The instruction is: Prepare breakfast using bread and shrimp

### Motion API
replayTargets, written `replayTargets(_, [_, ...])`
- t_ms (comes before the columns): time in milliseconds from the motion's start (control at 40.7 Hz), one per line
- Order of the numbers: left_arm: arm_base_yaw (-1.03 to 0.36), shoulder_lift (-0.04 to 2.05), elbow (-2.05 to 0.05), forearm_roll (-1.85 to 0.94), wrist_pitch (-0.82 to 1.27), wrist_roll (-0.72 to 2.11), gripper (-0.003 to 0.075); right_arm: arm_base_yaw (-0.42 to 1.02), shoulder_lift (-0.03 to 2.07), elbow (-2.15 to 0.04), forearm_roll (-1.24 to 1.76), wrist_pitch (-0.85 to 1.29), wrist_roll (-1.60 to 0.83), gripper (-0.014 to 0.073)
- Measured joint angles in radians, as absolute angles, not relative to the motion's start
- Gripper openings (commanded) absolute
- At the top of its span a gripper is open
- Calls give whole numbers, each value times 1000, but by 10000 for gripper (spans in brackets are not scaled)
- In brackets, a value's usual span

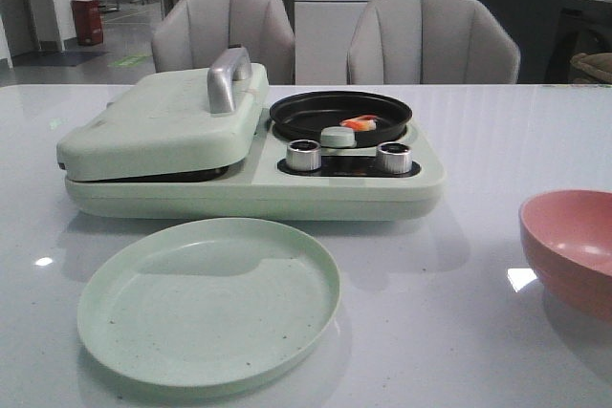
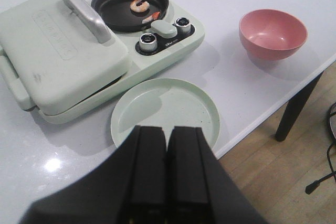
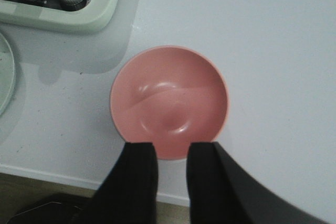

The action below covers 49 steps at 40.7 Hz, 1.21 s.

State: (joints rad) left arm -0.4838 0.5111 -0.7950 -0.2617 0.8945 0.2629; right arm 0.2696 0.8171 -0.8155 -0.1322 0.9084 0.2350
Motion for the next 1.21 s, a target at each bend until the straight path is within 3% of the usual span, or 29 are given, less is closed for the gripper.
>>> replayTargets(271, [-484,511,-795,-262,894,263,101,271,577,-723,-130,1031,235,294])
replayTargets(541, [-484,511,-795,-262,894,263,101,271,483,-653,-151,1079,235,291])
replayTargets(639, [-484,511,-795,-262,894,263,101,271,481,-641,-155,1079,235,209])
replayTargets(762, [-484,511,-795,-262,894,263,101,271,480,-635,-155,1077,235,29])
replayTargets(1205, [-484,511,-795,-262,894,263,101,271,480,-635,-155,1063,235,34])
